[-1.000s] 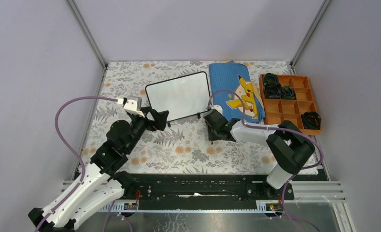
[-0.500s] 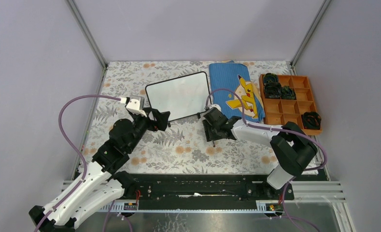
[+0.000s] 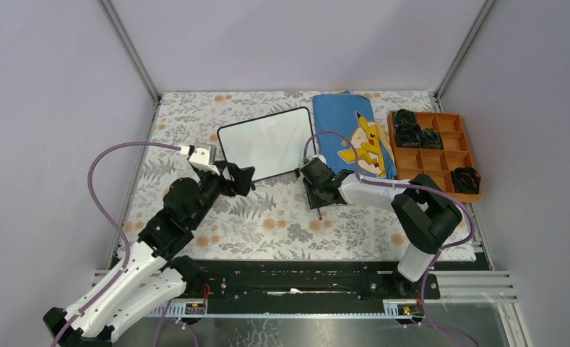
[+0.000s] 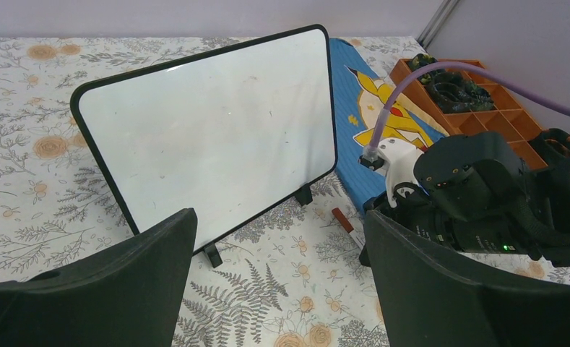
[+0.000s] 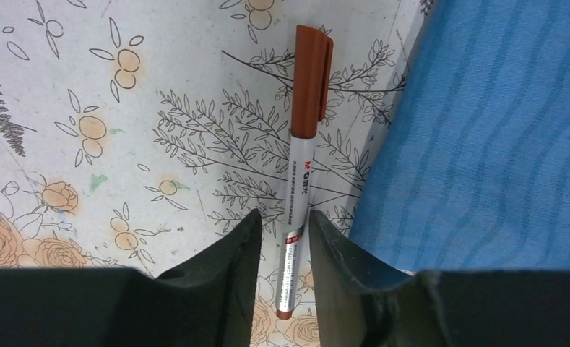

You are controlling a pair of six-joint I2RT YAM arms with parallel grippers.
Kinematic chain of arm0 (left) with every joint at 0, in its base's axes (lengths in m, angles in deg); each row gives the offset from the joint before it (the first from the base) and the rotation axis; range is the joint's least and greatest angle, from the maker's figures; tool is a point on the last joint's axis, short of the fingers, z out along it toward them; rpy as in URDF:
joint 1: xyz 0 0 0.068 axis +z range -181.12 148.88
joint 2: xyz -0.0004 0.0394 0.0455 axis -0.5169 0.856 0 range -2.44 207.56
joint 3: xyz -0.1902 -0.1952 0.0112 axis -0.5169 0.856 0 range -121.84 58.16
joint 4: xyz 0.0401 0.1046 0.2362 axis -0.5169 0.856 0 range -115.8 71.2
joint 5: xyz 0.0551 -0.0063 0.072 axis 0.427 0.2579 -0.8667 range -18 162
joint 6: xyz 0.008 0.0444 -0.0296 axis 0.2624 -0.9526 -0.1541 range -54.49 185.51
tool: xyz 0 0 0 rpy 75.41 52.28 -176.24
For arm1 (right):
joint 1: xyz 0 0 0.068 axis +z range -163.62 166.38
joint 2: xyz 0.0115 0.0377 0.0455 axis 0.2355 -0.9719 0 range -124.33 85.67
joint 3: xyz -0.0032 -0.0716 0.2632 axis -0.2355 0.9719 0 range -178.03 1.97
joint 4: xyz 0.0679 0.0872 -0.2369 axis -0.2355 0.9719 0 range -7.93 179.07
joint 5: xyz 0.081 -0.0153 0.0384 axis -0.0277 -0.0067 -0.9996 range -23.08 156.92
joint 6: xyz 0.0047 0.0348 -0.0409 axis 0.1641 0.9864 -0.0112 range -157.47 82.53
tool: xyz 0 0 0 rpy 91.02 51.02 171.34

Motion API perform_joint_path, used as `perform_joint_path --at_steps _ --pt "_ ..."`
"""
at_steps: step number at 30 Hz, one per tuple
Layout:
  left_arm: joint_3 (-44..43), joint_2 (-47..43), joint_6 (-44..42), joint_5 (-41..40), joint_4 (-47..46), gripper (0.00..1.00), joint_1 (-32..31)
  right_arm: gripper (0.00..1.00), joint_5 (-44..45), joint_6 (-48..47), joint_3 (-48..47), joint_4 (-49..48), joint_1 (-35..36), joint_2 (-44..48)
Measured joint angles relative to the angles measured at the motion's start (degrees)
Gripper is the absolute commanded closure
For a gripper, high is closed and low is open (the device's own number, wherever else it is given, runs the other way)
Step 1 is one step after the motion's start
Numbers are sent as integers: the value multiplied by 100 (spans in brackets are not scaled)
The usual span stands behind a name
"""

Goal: Write a sentence on the whiteboard
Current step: Open the whiteboard marker at the center of the board.

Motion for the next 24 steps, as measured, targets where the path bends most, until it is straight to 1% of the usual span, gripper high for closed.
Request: perform_joint_path --at_steps 3,5,7,8,13,17,19,21,24 --pt "0 0 0 17 0 8 0 74 -2 -39 -2 0 -22 -11" --pt "0 0 0 24 0 8 0 82 0 -83 -2 -2 -26 -17" --pt "0 0 0 24 0 8 0 92 0 -131 -2 -4 -42 -22" --pt "0 0 0 26 0 8 0 99 -9 -144 -2 -4 -48 -22" --pt "0 2 0 28 0 8 0 100 -9 -177 22 -31 -52 7" --pt "0 24 11 9 0 7 0 100 -107 -190 232 -46 -52 297" --pt "0 44 63 -26 2 7 0 100 -245 -210 435 -55 -52 721" --pt "0 37 122 4 -15 6 0 100 -417 -249 643 -94 -50 1344" --pt "7 9 258 332 -155 4 0 100 -758 -321 925 -302 -50 2498"
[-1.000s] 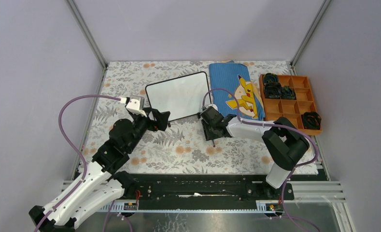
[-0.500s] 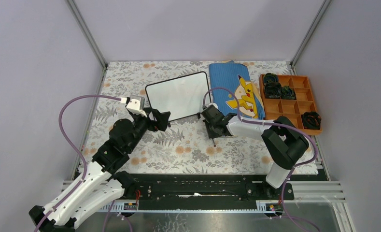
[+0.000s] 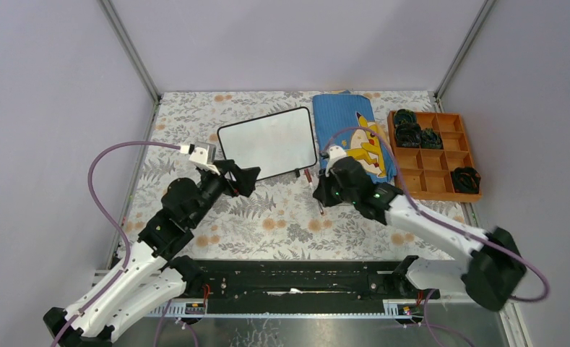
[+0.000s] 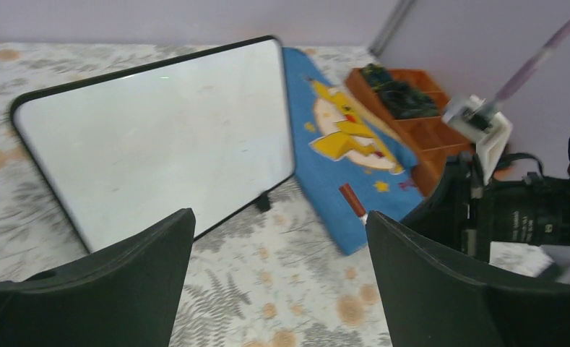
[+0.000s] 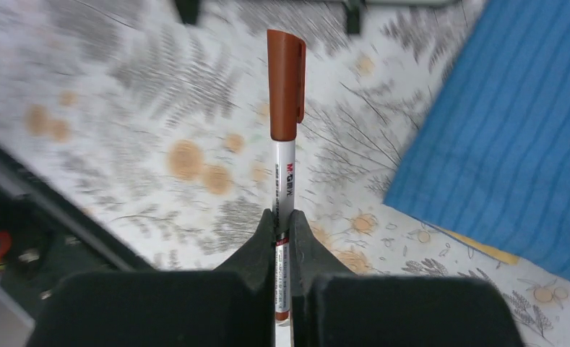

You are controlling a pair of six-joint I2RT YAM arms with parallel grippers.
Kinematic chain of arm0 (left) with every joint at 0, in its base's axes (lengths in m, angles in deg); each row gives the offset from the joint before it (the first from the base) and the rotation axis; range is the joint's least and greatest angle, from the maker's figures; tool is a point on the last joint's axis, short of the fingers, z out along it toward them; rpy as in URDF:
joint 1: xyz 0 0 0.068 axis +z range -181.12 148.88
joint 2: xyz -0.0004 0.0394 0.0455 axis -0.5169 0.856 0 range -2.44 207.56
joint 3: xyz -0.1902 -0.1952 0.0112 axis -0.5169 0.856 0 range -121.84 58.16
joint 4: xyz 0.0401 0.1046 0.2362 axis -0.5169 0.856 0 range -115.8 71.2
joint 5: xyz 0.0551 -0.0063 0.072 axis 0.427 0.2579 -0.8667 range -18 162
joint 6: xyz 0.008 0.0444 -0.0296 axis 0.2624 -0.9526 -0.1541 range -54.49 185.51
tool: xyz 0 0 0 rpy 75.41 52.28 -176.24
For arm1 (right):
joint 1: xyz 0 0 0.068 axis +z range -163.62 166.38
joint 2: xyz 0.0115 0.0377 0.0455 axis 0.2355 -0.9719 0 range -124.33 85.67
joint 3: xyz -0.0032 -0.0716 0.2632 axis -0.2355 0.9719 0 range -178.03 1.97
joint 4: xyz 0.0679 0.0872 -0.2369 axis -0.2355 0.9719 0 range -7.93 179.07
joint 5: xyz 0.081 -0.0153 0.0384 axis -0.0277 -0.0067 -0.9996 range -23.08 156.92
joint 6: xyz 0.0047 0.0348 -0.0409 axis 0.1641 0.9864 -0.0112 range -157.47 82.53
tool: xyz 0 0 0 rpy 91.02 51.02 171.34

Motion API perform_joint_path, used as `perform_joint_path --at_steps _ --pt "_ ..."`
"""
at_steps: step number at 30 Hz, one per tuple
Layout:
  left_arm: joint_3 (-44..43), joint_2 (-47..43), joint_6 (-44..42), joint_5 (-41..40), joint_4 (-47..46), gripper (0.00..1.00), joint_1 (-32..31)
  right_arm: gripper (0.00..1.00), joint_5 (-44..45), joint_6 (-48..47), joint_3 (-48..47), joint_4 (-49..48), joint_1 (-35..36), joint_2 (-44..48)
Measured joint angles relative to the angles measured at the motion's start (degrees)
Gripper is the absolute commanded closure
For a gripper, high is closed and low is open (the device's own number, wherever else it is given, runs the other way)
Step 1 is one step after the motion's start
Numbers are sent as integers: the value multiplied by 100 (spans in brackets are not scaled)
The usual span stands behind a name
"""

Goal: Write a sentence on the whiteboard
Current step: Open the whiteboard marker at the center of the board.

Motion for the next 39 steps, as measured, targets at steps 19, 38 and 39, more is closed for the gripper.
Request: perform_joint_path --at_steps 19,38,39 --pt "-815 1622 2168 3469 -2347 7 0 100 -1904 437 549 -1976 0 2988" --pt "-1268 2374 2857 4256 -2946 45 0 100 -2470 741 564 -2459 0 2791" --pt "-1268 2389 2865 4256 -2944 48 0 100 -2505 741 564 -2457 0 2787"
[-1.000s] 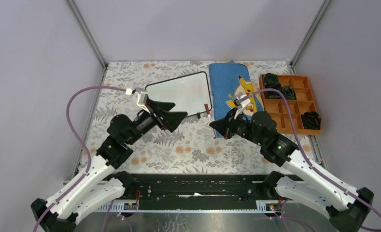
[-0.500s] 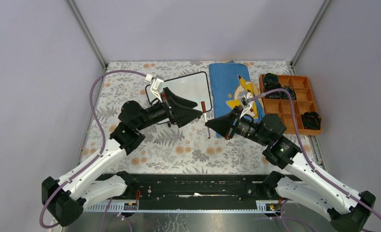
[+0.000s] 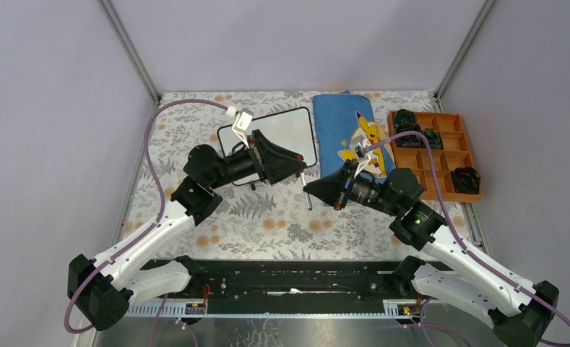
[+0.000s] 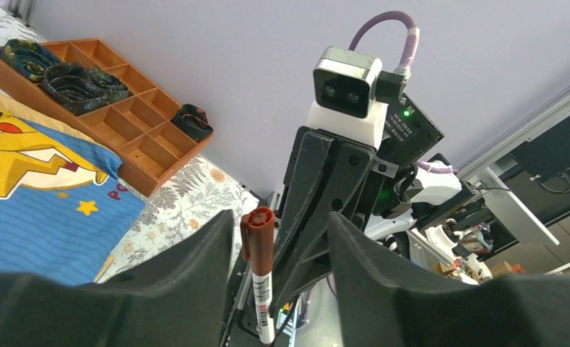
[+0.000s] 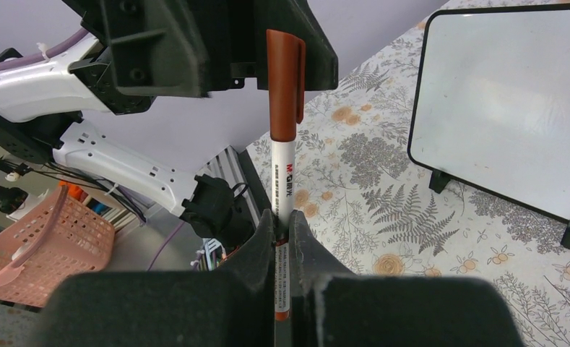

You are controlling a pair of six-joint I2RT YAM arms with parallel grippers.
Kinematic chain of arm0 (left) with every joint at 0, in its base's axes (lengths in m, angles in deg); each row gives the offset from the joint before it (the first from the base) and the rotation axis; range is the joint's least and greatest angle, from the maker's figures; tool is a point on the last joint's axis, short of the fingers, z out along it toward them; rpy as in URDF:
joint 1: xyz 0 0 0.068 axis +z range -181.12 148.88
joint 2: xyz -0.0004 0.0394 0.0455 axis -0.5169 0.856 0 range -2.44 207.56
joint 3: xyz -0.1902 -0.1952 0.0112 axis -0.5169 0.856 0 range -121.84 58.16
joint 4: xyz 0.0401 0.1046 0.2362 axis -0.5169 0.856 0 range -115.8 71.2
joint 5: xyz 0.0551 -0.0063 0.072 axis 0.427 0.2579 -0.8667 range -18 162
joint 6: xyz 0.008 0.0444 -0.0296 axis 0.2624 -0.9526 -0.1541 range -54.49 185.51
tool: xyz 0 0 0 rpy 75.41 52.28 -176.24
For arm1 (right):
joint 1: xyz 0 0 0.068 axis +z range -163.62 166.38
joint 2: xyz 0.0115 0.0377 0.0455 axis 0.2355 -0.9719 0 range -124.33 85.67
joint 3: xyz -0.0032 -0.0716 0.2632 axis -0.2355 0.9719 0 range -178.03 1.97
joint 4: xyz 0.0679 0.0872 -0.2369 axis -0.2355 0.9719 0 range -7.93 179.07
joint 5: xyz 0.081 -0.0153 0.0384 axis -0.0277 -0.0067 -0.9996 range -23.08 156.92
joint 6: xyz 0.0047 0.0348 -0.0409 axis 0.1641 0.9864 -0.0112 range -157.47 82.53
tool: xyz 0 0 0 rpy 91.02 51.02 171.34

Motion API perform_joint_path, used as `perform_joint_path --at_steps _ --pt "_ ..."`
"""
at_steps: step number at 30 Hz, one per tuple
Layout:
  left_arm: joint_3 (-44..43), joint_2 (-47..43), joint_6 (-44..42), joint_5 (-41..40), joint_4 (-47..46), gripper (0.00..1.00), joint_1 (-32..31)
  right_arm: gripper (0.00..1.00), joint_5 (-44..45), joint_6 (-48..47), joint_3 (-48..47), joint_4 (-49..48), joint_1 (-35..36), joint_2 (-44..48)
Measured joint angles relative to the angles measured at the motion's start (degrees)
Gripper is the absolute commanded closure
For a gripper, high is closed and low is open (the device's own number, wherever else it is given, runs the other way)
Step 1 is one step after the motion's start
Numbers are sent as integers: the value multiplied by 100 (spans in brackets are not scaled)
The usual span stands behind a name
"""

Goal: Write a sentence on the whiteboard
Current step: Open the whiteboard marker at the center of the board.

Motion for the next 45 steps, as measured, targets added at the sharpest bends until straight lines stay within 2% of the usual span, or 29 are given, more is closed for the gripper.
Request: perform_joint_path --at_steps 5,17,20,25,28,34,39,40,41,43,44,45 --pt "0 48 31 2 -2 60 0 100 -35 0 0 0 0 -9" --pt "9 79 35 -4 -2 67 0 100 -46 -2 0 -2 0 -11" --pt "26 79 35 -2 -2 67 0 100 -44 -2 0 0 0 -11" --pt "72 79 44 -2 -4 61 0 100 -44 0 0 0 0 -22" --pt "76 79 57 0 -4 61 0 100 -42 0 0 0 0 -37" --pt "101 79 61 0 -4 76 0 100 -48 0 0 0 0 -42" --pt "131 81 44 0 -20 99 0 100 -46 42 0 11 0 -42" --pt "136 81 59 0 -37 100 0 96 -48 50 0 7 0 -42" --pt "136 81 63 0 -42 100 0 77 -46 70 0 4 0 -42" --pt "136 81 72 0 -42 100 0 47 -46 144 0 2 0 -42" --pt "138 81 79 0 -44 100 0 35 -44 212 0 -13 0 -42" --pt "146 76 87 0 -46 100 0 27 -39 256 0 -44 2 -42"
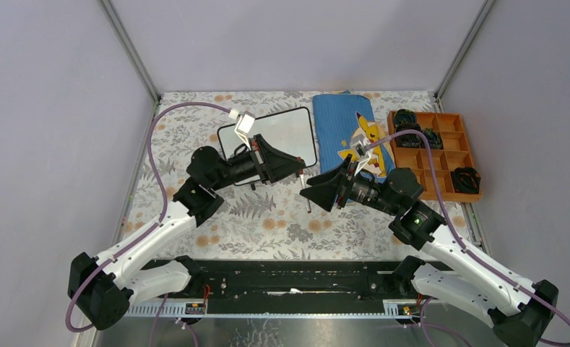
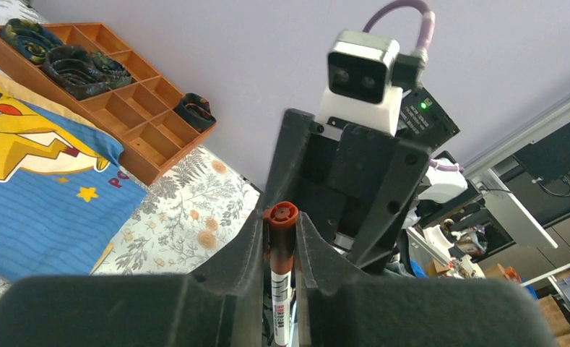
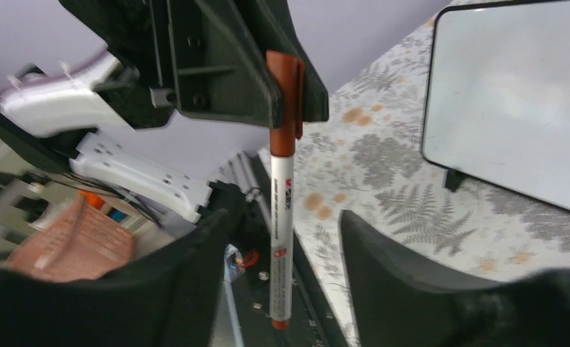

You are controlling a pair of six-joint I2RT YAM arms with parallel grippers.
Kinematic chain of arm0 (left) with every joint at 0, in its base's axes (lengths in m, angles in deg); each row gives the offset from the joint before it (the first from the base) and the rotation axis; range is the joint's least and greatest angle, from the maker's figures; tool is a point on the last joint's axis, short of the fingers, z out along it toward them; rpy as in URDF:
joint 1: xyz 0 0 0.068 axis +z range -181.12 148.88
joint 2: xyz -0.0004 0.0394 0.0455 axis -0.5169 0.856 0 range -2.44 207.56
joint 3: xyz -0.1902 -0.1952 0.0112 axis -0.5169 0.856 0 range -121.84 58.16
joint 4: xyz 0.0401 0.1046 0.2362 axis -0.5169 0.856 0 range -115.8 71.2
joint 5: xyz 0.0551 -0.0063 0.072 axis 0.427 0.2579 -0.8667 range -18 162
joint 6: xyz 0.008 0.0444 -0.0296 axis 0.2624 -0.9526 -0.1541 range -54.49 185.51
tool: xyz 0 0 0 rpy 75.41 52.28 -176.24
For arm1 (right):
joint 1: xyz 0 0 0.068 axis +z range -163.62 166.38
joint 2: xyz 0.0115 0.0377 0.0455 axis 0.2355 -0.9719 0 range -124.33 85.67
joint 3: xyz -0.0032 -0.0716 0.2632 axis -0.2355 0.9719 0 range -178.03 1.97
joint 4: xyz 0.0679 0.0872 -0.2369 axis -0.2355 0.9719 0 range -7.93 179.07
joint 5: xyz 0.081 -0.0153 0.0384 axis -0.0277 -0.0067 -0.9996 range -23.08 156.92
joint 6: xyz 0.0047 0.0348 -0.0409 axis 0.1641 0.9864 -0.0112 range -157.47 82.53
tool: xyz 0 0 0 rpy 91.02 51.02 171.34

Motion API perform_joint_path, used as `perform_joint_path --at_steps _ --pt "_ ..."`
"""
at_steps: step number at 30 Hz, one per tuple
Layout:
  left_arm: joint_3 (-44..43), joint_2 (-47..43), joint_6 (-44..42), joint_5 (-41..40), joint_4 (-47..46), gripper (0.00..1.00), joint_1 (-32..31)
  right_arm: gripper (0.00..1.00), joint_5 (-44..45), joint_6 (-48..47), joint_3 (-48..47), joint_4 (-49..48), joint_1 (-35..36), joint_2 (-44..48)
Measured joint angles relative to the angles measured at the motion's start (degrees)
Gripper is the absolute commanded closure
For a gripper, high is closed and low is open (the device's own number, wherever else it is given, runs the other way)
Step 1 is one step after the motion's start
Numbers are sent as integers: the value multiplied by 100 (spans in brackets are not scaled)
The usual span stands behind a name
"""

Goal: Write a sentence on the whiteboard
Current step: Open the whiteboard marker at the center of the board.

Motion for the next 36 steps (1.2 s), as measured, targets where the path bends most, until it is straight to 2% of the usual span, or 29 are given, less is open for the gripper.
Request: perform_joint_path --at_steps 2,4,13,20,25,31,36 --pt "61 -46 17 -7 -44 100 0 21 28 153 2 -96 0 0" --pt "138 -122 37 -24 -68 100 0 20 59 332 13 -260 0 0" --pt "245 -501 162 -90 -197 100 0 32 -61 1108 76 -1078 0 -275" --pt "269 -592 208 -120 -208 100 0 35 -160 1554 131 -1521 0 -474" --pt "310 -643 212 -138 -208 100 0 45 -286 1775 131 -1827 0 -608" --pt "310 -680 214 -162 -208 100 0 52 -409 1928 131 -1974 0 -726" --pt "310 -695 214 -170 -208 100 0 68 -503 1978 131 -2009 0 -734"
